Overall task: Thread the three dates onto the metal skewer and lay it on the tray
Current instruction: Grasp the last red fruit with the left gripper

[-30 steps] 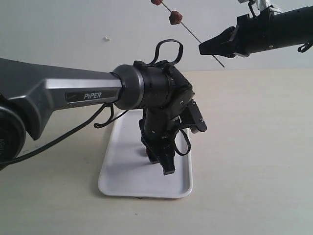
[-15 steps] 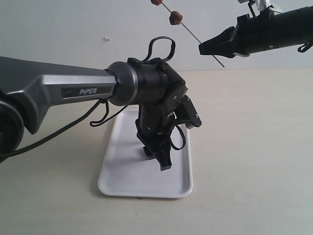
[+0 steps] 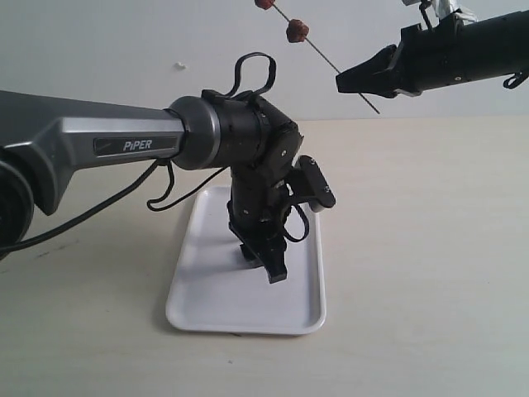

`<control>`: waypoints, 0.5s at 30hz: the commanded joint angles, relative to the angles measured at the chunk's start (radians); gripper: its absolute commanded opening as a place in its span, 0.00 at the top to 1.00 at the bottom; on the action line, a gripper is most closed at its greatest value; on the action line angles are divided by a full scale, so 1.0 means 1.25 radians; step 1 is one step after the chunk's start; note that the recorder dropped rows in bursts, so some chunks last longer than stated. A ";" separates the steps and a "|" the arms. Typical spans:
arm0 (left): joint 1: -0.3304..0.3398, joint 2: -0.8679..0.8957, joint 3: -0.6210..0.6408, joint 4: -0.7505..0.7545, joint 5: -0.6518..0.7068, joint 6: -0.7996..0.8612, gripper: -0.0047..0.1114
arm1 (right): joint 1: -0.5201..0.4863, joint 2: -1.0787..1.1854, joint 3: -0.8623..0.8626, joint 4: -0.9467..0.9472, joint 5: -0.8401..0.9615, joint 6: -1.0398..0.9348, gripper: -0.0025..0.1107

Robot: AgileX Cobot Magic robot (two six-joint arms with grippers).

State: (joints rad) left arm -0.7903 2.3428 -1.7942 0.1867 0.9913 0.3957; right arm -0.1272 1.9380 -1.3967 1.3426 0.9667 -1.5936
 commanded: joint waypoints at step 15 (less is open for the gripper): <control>-0.001 0.006 0.000 -0.016 -0.007 0.003 0.69 | -0.001 -0.003 -0.005 0.008 0.006 0.001 0.98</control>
State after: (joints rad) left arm -0.7903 2.3428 -1.7942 0.1789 0.9858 0.3957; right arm -0.1272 1.9380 -1.3967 1.3426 0.9667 -1.5936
